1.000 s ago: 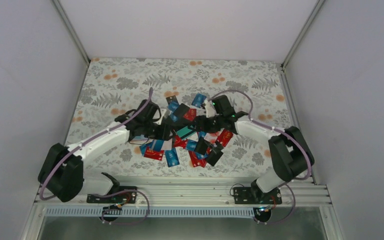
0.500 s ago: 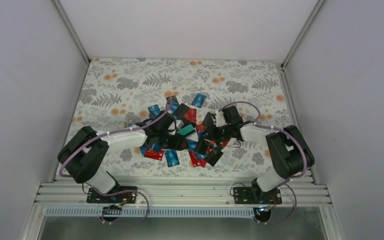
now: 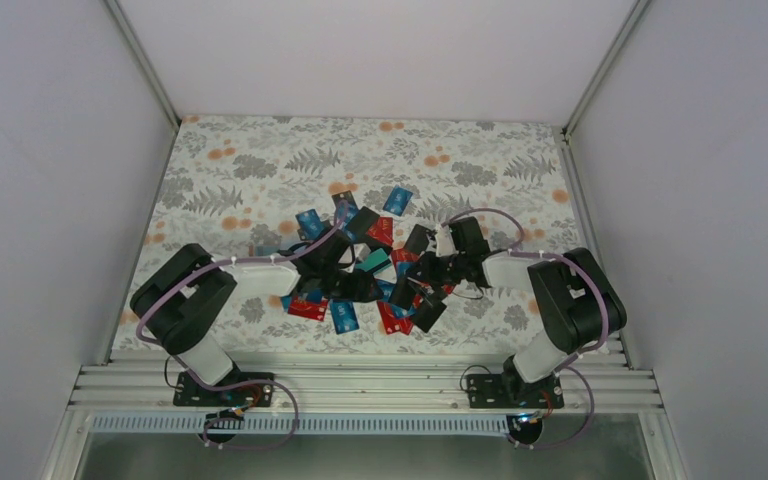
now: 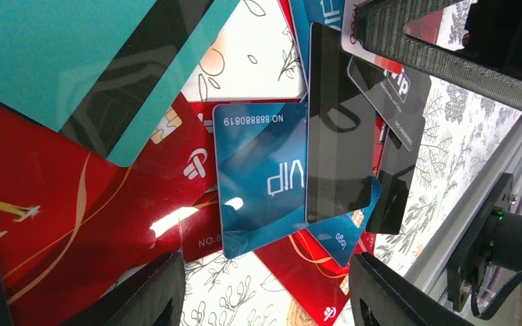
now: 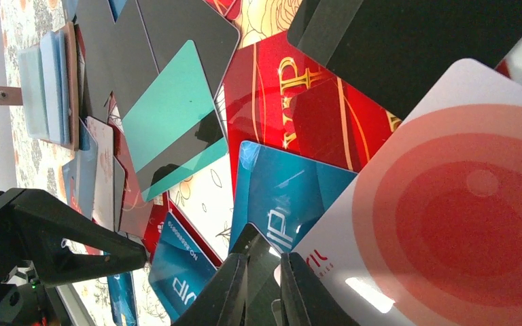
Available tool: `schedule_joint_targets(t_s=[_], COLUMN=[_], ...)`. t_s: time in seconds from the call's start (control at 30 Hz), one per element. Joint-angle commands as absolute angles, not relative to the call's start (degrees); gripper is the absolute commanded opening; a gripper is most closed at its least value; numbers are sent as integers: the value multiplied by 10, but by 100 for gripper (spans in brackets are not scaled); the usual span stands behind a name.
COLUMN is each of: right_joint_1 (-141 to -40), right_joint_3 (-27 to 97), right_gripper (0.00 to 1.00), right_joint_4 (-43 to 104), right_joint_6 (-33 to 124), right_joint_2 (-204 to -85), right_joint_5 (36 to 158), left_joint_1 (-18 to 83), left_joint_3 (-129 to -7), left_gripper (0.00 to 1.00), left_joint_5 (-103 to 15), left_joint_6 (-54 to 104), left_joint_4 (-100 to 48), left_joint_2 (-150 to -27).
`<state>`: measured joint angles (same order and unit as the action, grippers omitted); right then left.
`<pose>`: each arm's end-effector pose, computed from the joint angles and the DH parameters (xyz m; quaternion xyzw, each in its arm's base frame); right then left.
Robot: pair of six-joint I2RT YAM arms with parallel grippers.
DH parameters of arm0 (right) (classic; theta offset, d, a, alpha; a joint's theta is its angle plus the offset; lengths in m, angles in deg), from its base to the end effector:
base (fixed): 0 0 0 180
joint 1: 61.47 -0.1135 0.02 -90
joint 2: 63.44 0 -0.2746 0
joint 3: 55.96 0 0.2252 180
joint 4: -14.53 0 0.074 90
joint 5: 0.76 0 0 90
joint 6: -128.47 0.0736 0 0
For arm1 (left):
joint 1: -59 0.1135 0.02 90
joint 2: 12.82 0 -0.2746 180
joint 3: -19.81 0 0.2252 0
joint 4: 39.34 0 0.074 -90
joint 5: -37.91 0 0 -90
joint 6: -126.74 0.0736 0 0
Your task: Put the credit cards into the card holder
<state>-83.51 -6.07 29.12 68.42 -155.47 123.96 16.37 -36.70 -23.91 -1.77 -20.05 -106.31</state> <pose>0.2350 0.1404 0.1244 -0.0221 0.9182 0.3767 0.1203 0.1926 -0.2245 0.1366 0.1039 0.9251 -0.3600 0.0622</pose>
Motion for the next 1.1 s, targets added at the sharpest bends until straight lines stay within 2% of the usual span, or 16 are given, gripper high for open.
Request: schedule_joint_targets(t_s=[0.0,0.47,0.77,1.07], right_joint_1=[-827,-826,-826,-826], right_joint_3=[-81,-90,-100,-113], right_gripper=[16,15,11,10], right_joint_4=[295,292,287,281], right_joint_6=[681,681,688,692], right_joint_2=[-1570,-1569,-1561,-1553], right_joint_5=[1218,1223,1225,1228], left_joint_1=[159,160,159,159], left_joint_3=[-350,-347,-331,-282], left_gripper=[61,58,60,60], left_joint_5=[-222,-187,-197,-151], left_joint_6=[-40,-75,-101,-185], left_joint_4=[-241,-268,-230,-358], left_joint_2=[-1077,-1107,-1059,-1077])
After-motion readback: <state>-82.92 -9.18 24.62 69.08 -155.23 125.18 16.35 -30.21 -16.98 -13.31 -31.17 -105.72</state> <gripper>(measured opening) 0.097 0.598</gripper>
